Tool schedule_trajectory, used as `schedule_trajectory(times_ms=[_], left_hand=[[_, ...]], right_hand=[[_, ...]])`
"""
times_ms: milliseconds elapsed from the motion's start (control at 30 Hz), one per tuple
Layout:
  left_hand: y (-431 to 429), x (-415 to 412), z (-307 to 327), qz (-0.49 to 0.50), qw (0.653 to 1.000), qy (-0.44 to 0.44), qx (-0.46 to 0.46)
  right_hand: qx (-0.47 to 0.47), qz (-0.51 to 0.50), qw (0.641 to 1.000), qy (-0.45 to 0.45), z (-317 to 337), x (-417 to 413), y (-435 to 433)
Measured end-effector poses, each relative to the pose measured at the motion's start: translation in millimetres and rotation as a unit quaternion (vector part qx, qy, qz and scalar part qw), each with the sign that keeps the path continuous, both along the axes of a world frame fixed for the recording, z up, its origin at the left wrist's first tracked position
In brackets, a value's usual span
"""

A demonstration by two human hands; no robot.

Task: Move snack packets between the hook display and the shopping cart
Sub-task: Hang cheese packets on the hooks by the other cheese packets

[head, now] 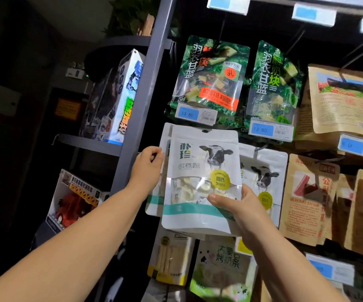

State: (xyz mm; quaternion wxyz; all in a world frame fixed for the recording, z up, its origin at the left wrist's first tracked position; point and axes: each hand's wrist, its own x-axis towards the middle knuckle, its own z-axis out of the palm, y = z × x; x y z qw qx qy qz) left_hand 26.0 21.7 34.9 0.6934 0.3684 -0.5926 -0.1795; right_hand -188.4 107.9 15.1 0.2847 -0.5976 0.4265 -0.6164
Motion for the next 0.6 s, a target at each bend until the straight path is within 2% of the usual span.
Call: schedule_trajectory(times_ms=[67, 300, 600], left_hand=[[11, -1, 2, -0.015, 1.0, 0.01, -0.01], [20, -1, 8, -0.129, 0.989, -0.005, 0.075], [-19, -5, -3, -0.079, 0.993, -0.041, 0.078]], right_hand=[[0.003, 0.002, 1.0, -0.005, 4, 4, -6], [0.007, 0.019, 1.0, -0.004, 8, 17, -29], [0.035, 0.021, 0.999, 0.006, 9, 25, -49]])
